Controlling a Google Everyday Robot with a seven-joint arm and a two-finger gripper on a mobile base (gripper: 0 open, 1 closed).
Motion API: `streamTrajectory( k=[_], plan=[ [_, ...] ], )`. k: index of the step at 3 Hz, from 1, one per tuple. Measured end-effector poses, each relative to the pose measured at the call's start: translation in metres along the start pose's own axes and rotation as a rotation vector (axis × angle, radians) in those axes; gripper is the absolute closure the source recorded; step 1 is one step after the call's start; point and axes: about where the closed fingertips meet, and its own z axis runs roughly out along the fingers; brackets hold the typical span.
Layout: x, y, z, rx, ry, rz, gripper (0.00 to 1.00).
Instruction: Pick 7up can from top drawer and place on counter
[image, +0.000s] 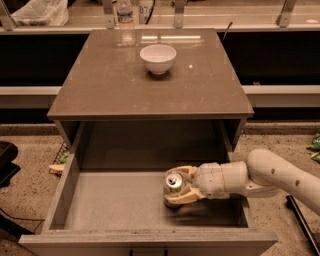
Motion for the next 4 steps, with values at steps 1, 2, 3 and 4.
streamTrajectory(
  k=[1, 2, 3, 4],
  plan=[
    [-0.007, -0.002, 0.000, -0.002, 0.005, -0.005, 1.00],
    [-0.039, -0.013, -0.006, 0.021, 0.009, 0.023, 1.00],
    [-0.123, -0.052, -0.012, 0.096, 0.029, 0.066, 1.00],
    [-0.187, -0.097, -0.015, 0.165, 0.057, 0.112, 1.00]
  ],
)
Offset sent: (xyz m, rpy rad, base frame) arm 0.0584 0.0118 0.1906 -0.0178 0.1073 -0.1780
